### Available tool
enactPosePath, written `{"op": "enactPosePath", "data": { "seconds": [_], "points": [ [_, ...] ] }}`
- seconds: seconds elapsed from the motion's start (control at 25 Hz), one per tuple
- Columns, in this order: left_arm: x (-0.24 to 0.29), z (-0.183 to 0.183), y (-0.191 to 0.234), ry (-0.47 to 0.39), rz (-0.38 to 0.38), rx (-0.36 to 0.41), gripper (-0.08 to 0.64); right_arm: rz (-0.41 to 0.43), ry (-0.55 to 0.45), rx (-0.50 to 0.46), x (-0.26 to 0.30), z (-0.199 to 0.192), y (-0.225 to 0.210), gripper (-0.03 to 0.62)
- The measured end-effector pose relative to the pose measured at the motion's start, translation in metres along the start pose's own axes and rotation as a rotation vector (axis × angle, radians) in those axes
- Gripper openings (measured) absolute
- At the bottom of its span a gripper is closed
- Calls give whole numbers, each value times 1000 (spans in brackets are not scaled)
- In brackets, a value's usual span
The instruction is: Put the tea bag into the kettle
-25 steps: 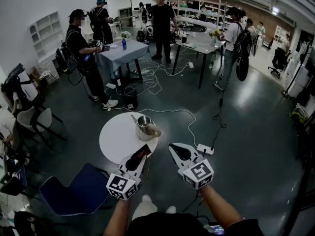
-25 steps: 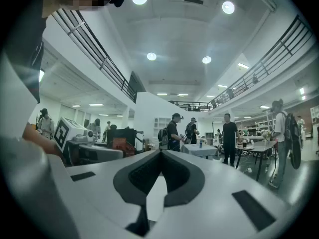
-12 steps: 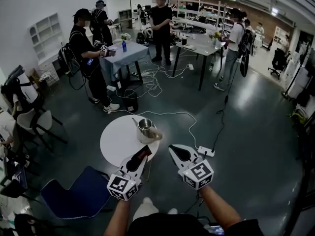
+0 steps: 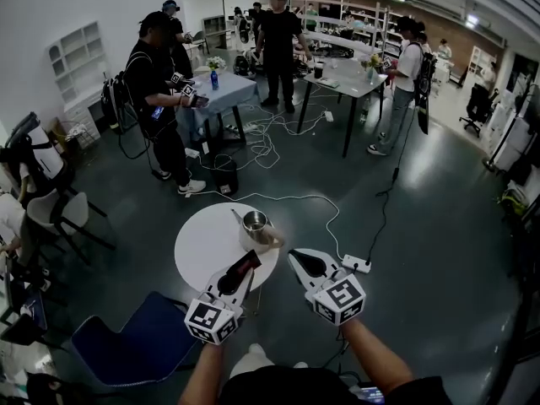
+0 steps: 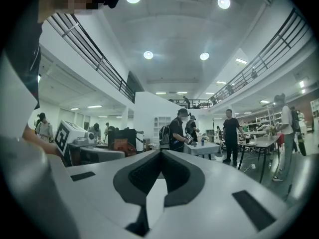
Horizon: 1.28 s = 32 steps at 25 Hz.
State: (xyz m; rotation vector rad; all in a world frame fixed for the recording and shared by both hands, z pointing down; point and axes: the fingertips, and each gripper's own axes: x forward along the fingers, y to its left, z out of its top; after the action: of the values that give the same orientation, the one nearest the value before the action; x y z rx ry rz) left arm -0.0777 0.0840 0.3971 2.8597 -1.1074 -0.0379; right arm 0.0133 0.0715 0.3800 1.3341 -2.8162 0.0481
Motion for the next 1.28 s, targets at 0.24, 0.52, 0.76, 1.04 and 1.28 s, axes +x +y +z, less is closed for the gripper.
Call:
{"op": "enactPosePath", "data": {
  "seconds": [0.24,0.52,0.76,1.04,1.28],
  "points": [
    [9,12,32,-25,-13,-10,40,-10,10,-2,36,2,-8,18],
    [13,13,75,-20,-29,-22,40,-22,45,-15,81,-2,-8,18],
    [18,17,115,-14,-35,-41,40,-40,60,-16,117,0,-12,18],
    [19,13,150,-19,-50,-77,40,-65,68,-13,149,-2,-14,18],
    [18,4,164,-11,-55,-89,40,-80,72,-14,161,-7,-16,18]
  ]
}}
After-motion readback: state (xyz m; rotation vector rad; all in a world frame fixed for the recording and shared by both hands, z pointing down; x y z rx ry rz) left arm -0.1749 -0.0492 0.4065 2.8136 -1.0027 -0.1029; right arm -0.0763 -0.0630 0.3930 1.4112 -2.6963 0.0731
